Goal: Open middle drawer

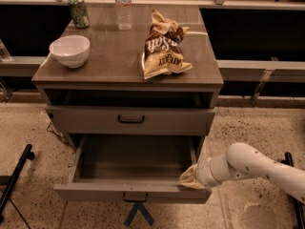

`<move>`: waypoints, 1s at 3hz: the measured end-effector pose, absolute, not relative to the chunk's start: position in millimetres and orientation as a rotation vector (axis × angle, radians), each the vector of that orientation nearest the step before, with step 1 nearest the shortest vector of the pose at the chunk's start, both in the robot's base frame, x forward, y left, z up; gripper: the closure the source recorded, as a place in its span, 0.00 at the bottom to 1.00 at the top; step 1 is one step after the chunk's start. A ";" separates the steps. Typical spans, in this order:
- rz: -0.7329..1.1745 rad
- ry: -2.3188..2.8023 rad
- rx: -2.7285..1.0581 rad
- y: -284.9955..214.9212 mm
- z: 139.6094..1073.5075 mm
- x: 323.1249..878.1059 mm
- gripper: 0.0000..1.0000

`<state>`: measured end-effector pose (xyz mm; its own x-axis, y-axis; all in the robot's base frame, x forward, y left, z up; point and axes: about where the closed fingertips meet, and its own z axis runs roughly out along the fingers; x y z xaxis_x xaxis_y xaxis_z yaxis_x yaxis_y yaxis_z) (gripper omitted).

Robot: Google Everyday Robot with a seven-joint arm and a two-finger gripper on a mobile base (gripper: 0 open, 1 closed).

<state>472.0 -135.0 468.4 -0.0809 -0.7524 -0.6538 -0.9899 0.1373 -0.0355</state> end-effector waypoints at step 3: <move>0.619 1.835 -1.589 -134.1 515.2 477.1 1.00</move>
Offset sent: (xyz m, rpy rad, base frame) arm -0.0023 0.0030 0.0395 0.0610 -0.0271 -0.0087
